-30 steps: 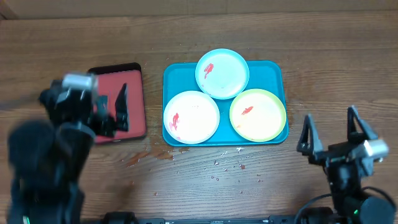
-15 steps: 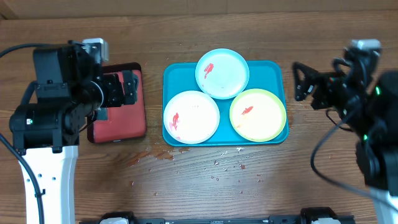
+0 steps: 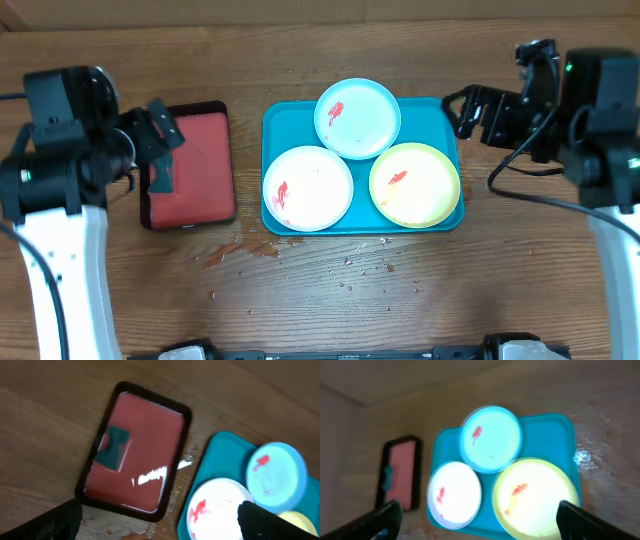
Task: Clean dirty plates on tray and stack at the side
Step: 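Move the left gripper to the sponge in the black tray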
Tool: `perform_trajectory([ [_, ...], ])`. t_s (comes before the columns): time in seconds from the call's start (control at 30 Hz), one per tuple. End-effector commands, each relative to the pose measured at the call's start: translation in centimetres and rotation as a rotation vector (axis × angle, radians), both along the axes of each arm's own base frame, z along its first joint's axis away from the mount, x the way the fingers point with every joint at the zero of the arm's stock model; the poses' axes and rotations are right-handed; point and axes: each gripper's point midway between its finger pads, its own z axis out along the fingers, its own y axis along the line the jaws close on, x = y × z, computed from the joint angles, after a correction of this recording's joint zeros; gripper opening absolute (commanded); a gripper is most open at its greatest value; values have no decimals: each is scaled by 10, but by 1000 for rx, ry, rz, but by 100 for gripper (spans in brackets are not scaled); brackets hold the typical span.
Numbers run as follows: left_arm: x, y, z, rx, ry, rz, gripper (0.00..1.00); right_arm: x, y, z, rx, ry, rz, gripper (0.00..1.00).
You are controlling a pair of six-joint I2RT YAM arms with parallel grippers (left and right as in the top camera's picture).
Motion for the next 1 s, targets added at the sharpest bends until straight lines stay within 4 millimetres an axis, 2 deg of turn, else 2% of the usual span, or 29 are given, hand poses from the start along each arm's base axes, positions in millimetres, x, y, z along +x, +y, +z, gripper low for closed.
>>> perform_trajectory([
  [0.0, 13, 16, -24, -13, 73, 73, 100, 4, -27, 11, -119, -2, -110, 100],
  [0.1, 27, 26, -48, 6, 133, 91, 100, 3, -27, 4, -118, 31, -108, 100],
  [0.2, 38, 42, -73, 57, 195, 125, 100, -1, -15, 1, -67, 61, -62, 100],
  [0.27, 44, 45, -90, 68, 238, 107, 100, -4, -10, 0, -44, 75, -41, 100],
  [0.3, 47, 46, -100, 83, 263, 69, 98, -4, -10, -1, -45, 79, -42, 100],
  [0.33, 50, 47, -108, 98, 286, 31, 91, -4, -10, -2, -46, 81, -41, 100],
  [0.37, 52, 47, -117, 113, 312, -12, 89, -5, -10, -2, -45, 84, -41, 100],
  [0.47, 54, 50, -145, 141, 392, -117, 89, -5, -10, -2, -45, 85, -41, 100],
  [0.6, 52, 47, -180, 108, 481, -209, 99, -5, -10, -2, -45, 84, -42, 100],
  [0.67, 53, 47, -195, 75, 507, -219, 100, -4, -10, -1, -45, 78, -42, 100],
  [0.8, 49, 49, -218, 49, 558, -266, 100, -3, -10, 0, -45, 72, -42, 100],
  [0.97, 53, 42, -235, 14, 565, -323, 100, -3, -10, 0, -45, 72, -42, 100],
])
